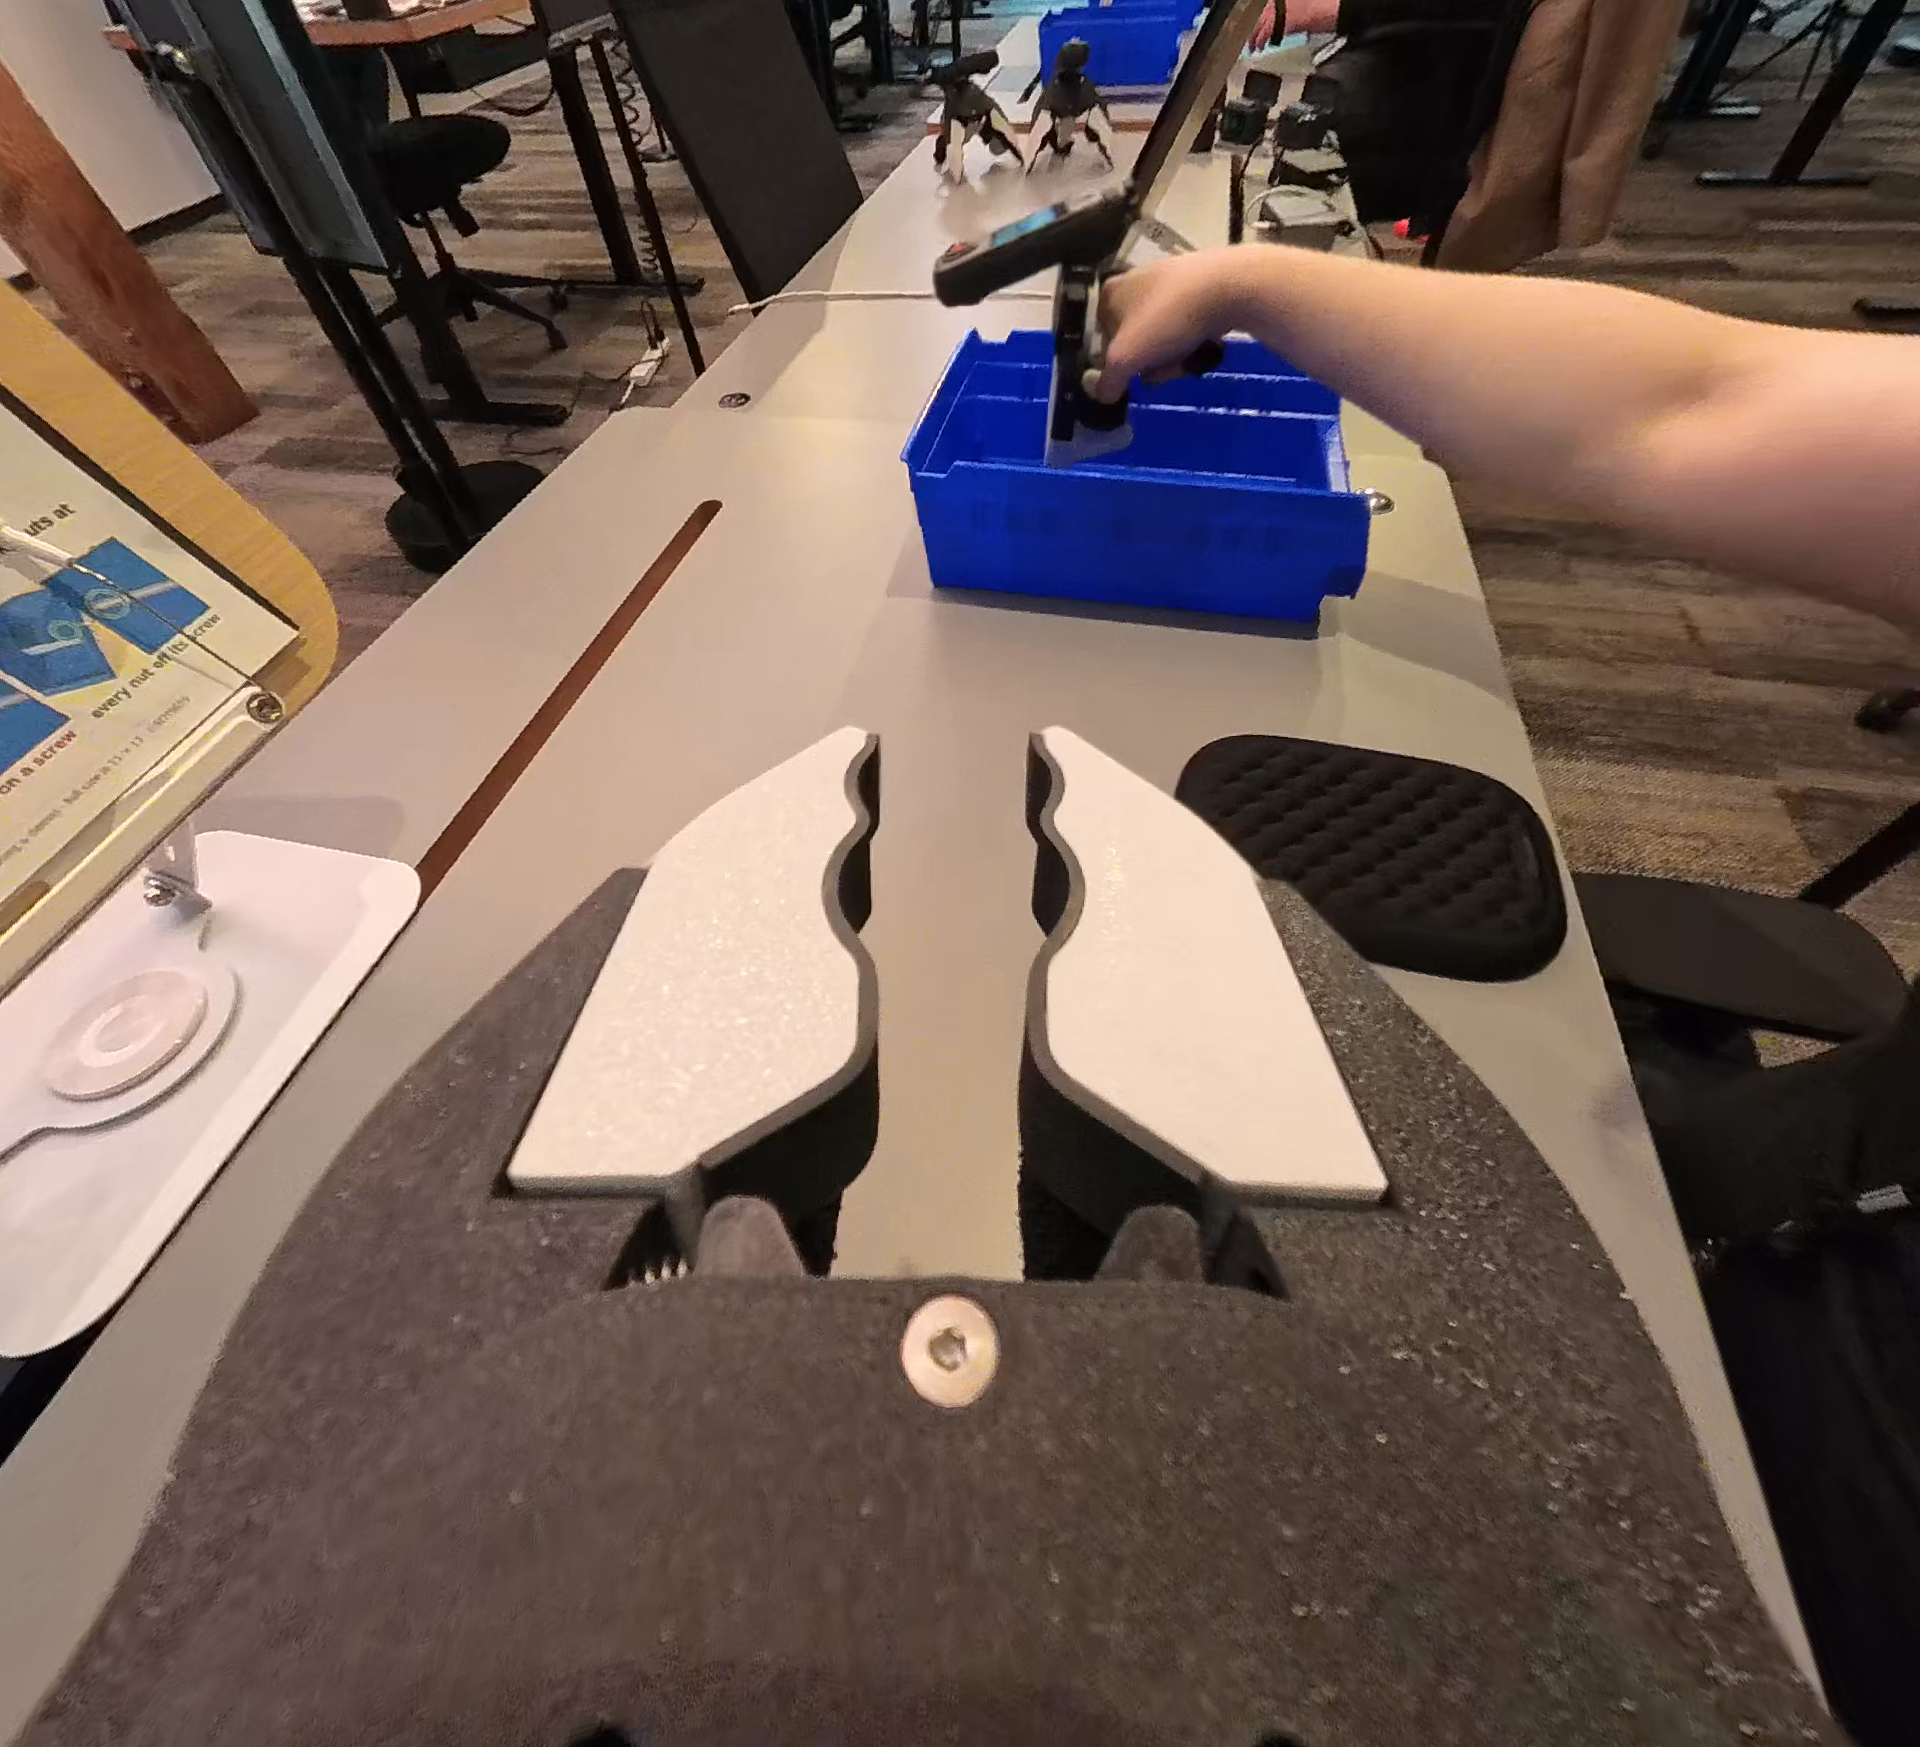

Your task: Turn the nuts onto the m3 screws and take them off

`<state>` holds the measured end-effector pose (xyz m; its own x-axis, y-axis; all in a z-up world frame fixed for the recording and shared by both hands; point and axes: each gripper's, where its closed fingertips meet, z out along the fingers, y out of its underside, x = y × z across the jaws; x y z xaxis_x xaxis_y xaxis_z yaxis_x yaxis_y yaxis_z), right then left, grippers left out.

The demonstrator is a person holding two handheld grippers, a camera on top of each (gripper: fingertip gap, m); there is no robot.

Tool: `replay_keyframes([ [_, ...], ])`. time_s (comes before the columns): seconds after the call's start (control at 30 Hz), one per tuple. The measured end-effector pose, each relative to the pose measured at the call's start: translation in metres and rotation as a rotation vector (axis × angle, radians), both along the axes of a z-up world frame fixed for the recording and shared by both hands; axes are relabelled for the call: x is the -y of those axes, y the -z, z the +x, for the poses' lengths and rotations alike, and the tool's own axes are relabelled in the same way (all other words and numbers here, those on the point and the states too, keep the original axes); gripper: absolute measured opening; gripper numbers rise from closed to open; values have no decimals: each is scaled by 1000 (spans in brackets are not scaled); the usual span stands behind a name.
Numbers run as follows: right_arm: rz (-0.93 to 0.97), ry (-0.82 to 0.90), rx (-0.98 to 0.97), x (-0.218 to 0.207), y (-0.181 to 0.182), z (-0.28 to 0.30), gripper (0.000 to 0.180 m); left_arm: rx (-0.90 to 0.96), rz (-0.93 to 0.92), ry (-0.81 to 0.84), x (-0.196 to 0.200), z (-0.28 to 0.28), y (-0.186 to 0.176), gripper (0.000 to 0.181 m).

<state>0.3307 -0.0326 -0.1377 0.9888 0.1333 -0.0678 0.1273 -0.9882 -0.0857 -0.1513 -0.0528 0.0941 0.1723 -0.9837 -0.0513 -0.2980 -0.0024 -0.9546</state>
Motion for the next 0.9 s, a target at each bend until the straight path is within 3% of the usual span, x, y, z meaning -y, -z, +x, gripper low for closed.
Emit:
replay_keyframes([
  [0.6, -5, -58, 29, -25, 19, 12, 3, -7, -6, -19, -9, 3, 4, 25],
  [0.9, 131, -60, 17, -28, 4, 13, 8, 9, -10, -32, -9, -1, 3, 27],
])
